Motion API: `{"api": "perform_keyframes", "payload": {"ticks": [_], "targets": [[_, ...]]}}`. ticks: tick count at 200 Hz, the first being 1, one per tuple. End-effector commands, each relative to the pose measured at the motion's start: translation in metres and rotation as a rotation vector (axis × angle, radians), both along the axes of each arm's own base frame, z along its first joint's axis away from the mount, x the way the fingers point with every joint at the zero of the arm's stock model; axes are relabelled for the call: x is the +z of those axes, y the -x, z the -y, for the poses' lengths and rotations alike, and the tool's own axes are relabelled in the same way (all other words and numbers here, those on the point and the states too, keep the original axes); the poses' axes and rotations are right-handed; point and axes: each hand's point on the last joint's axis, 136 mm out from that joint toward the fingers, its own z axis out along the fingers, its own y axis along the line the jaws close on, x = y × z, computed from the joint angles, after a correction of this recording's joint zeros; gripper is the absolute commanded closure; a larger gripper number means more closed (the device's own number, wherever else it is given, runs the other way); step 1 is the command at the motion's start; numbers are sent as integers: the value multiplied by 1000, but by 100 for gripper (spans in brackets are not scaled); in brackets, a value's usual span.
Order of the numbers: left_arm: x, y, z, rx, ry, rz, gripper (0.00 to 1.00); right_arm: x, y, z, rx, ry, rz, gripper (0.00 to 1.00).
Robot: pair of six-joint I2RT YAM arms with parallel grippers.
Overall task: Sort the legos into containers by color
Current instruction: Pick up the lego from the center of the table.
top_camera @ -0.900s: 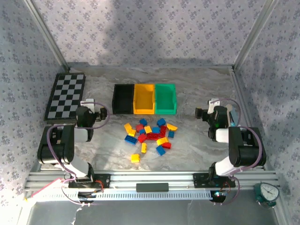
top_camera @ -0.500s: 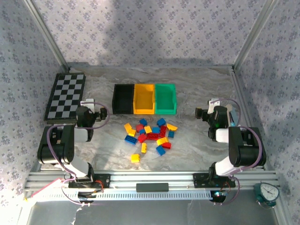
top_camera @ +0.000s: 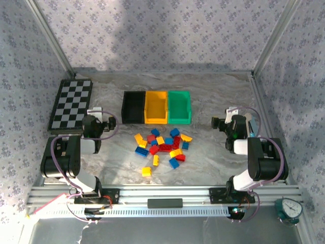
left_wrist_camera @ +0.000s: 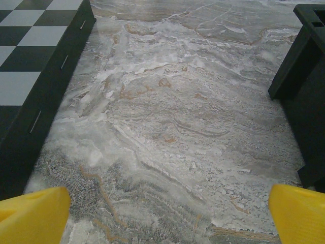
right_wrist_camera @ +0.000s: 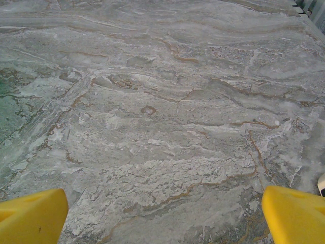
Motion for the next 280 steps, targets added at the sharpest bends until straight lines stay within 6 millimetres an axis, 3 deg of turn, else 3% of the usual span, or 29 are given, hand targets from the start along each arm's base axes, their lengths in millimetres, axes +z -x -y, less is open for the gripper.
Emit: {"api": "perform_keyframes", "payload": {"ticks": [1, 280], "targets": [[12, -7, 2, -21, -4, 34, 0, 7, -7, 1, -11, 1, 25, 0], [12, -7, 2, -21, -4, 34, 0, 11, -7, 0, -18, 17, 25, 0]]}}
